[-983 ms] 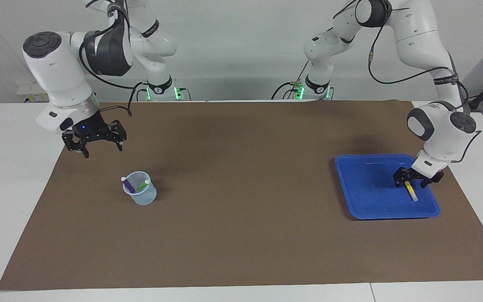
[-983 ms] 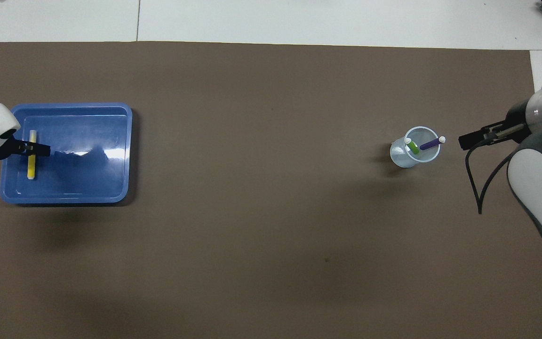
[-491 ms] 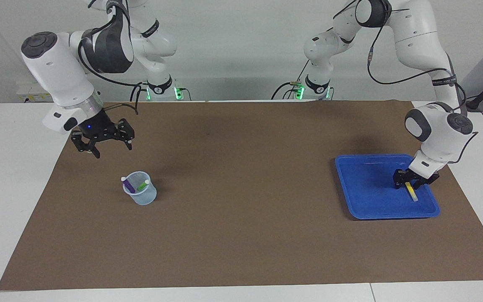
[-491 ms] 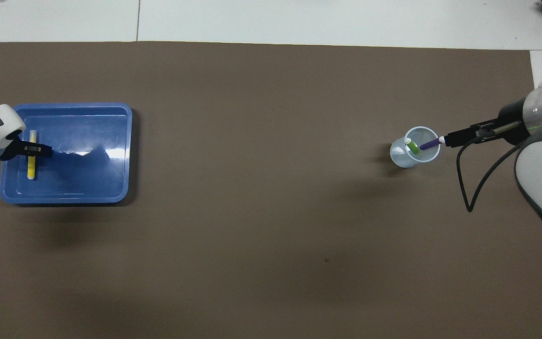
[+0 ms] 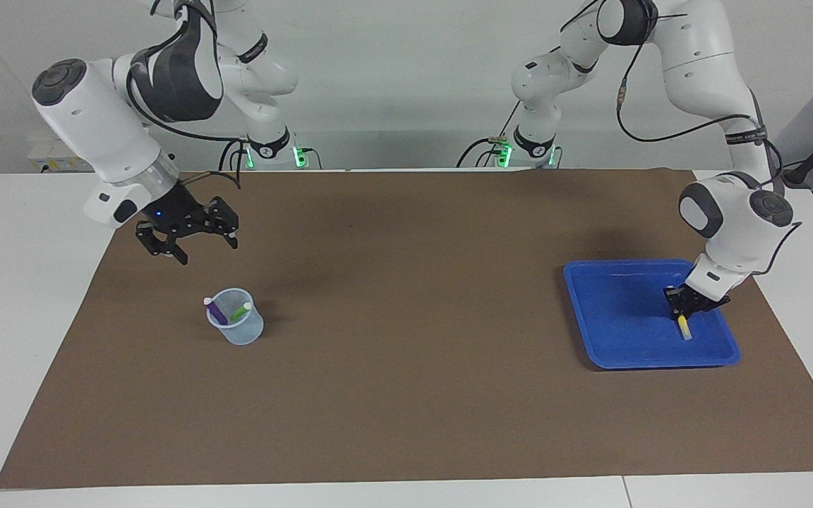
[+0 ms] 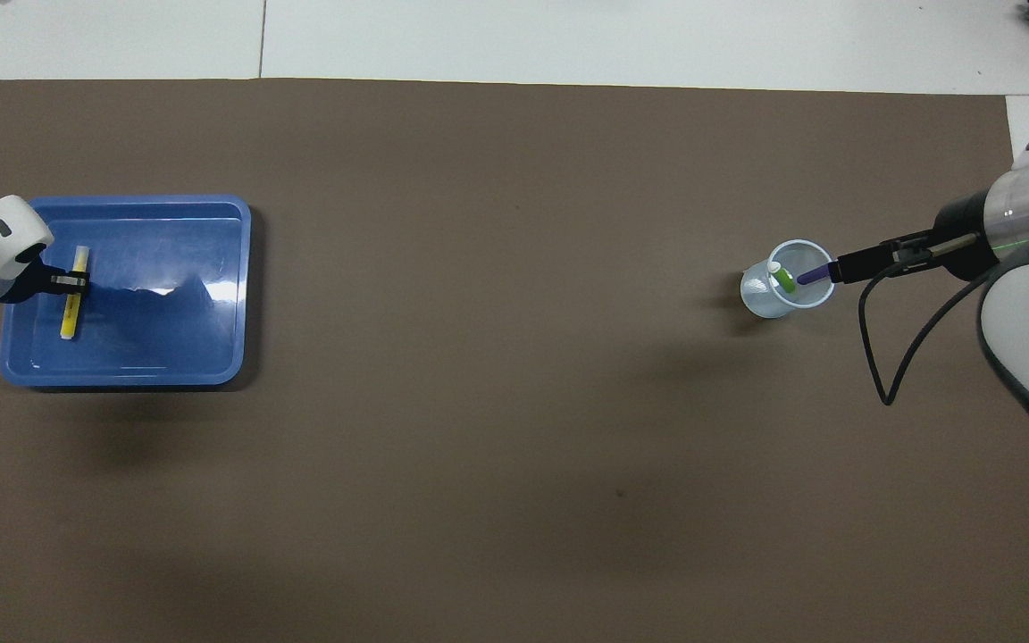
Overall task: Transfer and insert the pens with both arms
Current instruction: 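Hold the yellow pen with the left gripper and lift it from the tray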
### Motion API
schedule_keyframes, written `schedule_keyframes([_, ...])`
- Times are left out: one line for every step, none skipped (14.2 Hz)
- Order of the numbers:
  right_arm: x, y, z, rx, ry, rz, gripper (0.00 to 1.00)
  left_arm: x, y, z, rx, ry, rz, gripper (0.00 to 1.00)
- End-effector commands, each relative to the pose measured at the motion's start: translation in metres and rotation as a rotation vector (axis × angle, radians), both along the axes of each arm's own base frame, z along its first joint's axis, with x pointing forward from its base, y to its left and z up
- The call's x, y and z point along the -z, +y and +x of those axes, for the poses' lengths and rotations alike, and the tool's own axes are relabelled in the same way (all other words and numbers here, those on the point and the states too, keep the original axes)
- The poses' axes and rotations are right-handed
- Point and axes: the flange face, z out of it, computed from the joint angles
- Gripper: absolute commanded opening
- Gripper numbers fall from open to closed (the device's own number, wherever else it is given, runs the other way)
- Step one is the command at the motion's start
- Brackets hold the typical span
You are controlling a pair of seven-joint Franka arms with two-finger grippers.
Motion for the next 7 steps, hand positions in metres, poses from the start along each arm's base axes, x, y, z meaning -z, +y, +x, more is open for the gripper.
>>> schedule_keyframes([-0.006, 0.000, -0.012, 0.025, -0.012, 0.099, 1.00, -0.007, -0.006, 0.002, -0.040, 0.039, 0.002, 0.00])
schedule_keyframes([-0.007, 0.005, -0.011, 0.048, -0.015, 0.131, 1.00, -0.013, -0.014, 0.008, -0.052, 0.046, 0.002, 0.00])
schedule_keyframes([-0.008, 0.009, -0.010, 0.082, -0.016, 0.145, 1.00, -0.018, -0.023, 0.012, -0.066, 0.053, 0.000, 0.00])
schedule_keyframes([-0.008, 0.013, -0.008, 0.096, -0.020, 0.145, 1.00, -0.025, -0.028, 0.016, -0.084, 0.060, 0.000, 0.00])
schedule_keyframes([-0.010, 0.024, -0.003, 0.062, -0.051, 0.128, 1.00, -0.031, -0.033, 0.019, -0.100, 0.066, -0.003, 0.00])
schedule_keyframes([-0.008, 0.035, -0.001, 0.045, -0.062, 0.126, 1.00, -0.038, -0.037, 0.023, -0.132, 0.066, -0.021, 0.00])
schedule_keyframes([-0.005, 0.039, 0.000, 0.043, -0.061, 0.125, 1.00, -0.043, -0.039, 0.024, -0.182, 0.064, -0.062, 0.00])
